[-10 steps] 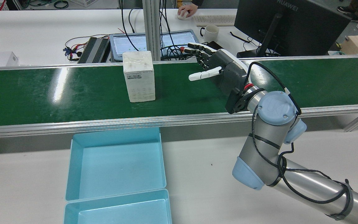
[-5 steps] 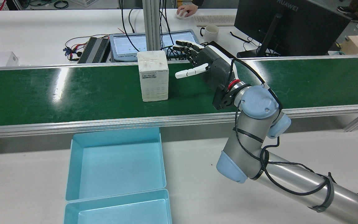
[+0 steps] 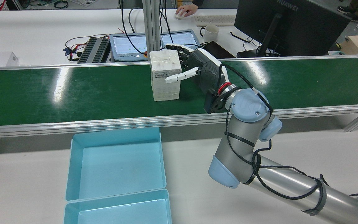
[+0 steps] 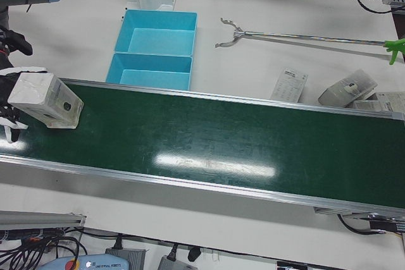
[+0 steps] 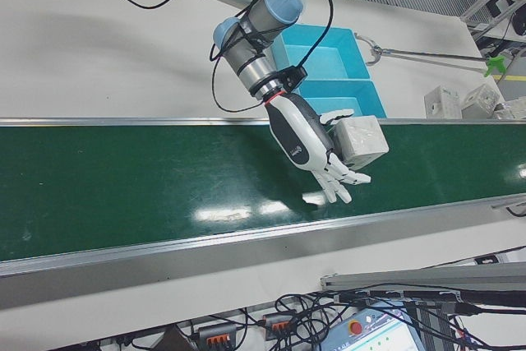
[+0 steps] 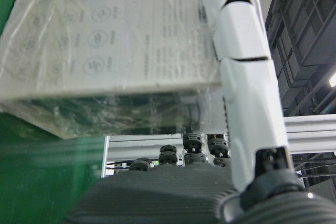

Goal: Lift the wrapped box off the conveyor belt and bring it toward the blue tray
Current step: 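Close the right hand fingers around the white wrapped box, then lift the box off the belt and carry it over the blue tray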

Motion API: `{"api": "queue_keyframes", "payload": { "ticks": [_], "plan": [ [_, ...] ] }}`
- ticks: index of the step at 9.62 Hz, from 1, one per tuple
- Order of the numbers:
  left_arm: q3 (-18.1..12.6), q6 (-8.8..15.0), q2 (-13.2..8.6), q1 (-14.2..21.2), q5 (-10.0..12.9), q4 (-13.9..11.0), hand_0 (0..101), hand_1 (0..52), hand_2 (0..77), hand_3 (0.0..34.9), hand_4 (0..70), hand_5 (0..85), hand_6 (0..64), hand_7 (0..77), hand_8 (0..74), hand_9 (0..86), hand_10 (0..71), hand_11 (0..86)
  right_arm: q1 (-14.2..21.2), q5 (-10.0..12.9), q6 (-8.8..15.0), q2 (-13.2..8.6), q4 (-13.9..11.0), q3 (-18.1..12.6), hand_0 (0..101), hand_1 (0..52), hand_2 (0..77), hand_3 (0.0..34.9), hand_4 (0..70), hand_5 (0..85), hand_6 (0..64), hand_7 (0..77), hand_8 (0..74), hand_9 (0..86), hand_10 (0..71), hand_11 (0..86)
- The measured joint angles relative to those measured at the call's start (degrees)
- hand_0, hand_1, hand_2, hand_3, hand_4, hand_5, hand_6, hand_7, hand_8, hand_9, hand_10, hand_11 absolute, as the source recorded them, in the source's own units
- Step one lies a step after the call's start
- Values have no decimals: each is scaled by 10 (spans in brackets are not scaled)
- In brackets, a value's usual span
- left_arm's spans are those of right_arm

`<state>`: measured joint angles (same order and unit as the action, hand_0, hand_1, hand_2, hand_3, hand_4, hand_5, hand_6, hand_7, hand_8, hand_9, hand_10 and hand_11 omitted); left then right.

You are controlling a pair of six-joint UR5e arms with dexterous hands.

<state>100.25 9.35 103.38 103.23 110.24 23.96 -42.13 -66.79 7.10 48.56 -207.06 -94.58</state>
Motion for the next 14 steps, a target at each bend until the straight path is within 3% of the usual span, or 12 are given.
{"api": "queue_keyframes", "payload": {
  "ticks": [1,2,3,4,5,6,7,8,9,11,13,14],
  "plan": [
    [0,0,0,0,0,0,0,0,11,0,5,5,5,5,5,0,5,0,5,1,5,-1,0,1,535,207,104,15,93,191,71,213,33,60,0,11],
    [0,0,0,0,0,0,0,0,5,0,5,5,5,5,5,0,5,0,9,2,10,-3,0,3,572,267,169,6,131,229,104,295,49,104,0,11],
    [0,0,0,0,0,0,0,0,5,0,5,11,5,5,5,0,0,5,11,10,13,-5,0,5,572,267,169,6,131,229,104,295,49,104,0,11],
    [0,0,0,0,0,0,0,0,5,0,5,11,0,5,5,0,0,5,11,20,14,-5,-1,6,646,305,196,2,229,322,175,355,164,196,65,11],
    [0,0,0,0,0,0,0,0,11,0,5,11,0,5,5,5,0,5,12,29,15,-5,-2,6,609,240,251,0,273,344,218,382,251,289,153,11],
    [0,0,0,0,0,0,0,0,5,0,5,11,0,5,5,5,0,5,11,34,15,-5,-3,3,503,104,327,0,267,404,251,415,349,382,267,93],
    [0,0,0,0,0,0,0,0,5,0,5,5,0,5,5,5,0,5,8,37,16,-4,-6,-11,503,104,327,0,256,453,284,442,404,420,376,213],
    [0,0,0,0,0,0,0,0,5,0,5,11,5,5,5,0,5,5,7,41,23,-5,-14,-37,503,104,327,0,256,453,284,442,404,420,376,213],
    [0,0,0,0,0,0,0,0,5,0,5,11,5,5,5,0,5,5,16,50,35,-9,-27,-69,493,76,333,1,278,475,327,480,475,469,545,349],
    [0,0,0,0,0,0,0,0,11,0,5,11,0,5,5,0,5,0,57,72,60,-15,-46,-106,495,76,333,9,289,480,338,502,496,491,578,365],
    [0,0,0,0,0,0,0,0,11,0,5,11,0,5,5,5,5,0,104,93,83,-17,-50,-115,495,76,333,1,289,480,344,507,502,502,584,376],
    [0,0,0,0,0,0,0,0,5,0,5,11,0,5,5,0,0,0,123,99,94,-17,-50,-116,492,33,344,0,311,540,398,611,567,600,633,458]
  ]
}}
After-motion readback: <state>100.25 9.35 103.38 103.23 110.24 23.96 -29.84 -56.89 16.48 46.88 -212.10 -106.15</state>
